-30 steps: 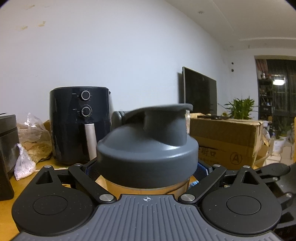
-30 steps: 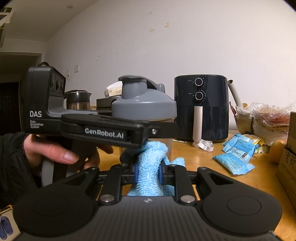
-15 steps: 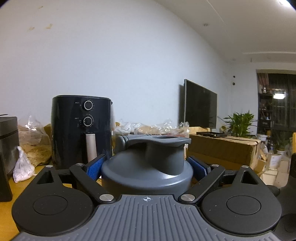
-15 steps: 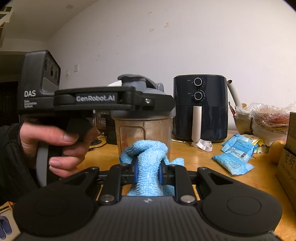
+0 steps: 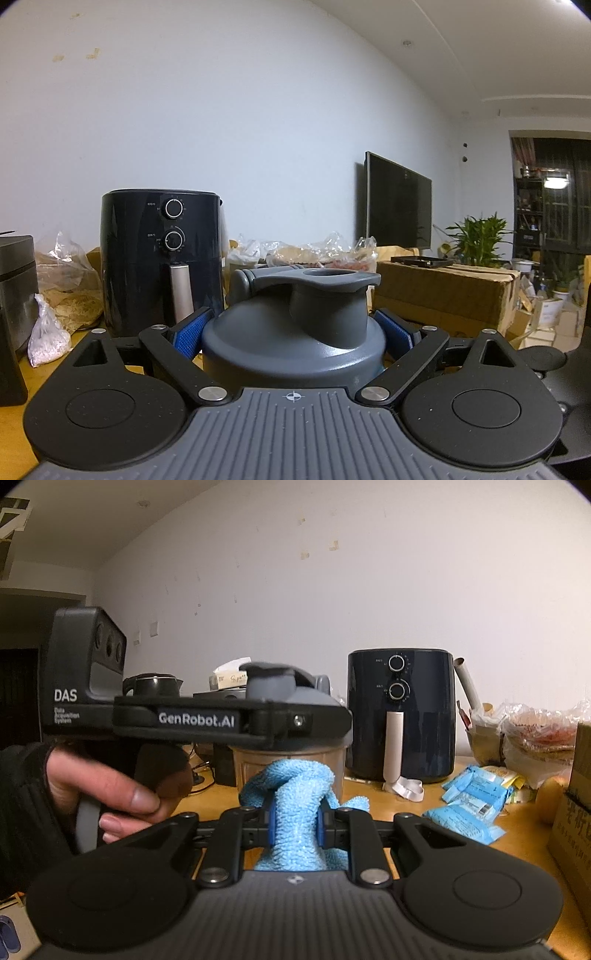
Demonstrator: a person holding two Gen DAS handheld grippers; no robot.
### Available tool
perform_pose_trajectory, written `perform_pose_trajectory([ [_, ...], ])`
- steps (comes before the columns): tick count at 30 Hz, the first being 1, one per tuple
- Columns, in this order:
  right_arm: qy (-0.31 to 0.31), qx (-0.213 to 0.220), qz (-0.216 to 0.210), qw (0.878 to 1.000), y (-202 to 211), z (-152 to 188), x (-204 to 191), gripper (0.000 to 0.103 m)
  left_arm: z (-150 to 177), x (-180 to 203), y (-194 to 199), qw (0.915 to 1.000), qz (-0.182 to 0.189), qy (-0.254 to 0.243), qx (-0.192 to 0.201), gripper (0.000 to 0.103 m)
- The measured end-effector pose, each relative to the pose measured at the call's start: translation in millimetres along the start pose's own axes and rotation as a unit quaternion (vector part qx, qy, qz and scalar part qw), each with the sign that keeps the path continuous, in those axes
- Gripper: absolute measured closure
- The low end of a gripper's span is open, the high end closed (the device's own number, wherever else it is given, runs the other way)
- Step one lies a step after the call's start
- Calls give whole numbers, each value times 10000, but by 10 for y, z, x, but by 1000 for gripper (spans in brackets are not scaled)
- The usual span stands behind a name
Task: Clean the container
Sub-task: 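Rub the blue cloth around the bottle base with the right gripper while the left gripper holds it, then pull the right gripper with the cloth away from the shaker bottle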
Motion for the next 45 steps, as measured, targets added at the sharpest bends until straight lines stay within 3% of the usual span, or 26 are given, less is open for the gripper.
perform_pose_trajectory([
  [26, -122, 257, 116, 9995, 112, -30, 61, 88, 0, -25, 17, 10000, 34, 11, 57, 8],
  [45, -191, 448, 424, 9979, 610, 2, 165, 88, 8, -19, 10, 10000, 44, 9, 62, 8],
])
Point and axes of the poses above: each gripper's, at about its wrist camera, not at the fingertips, and y roughly against the way its jaws point, x to its right, z to its underside, the point moved 9 cm from there along -y, roughly the way its jaws point, and after that the axes turned 7 degrees about -x, right-handed, at the moved point
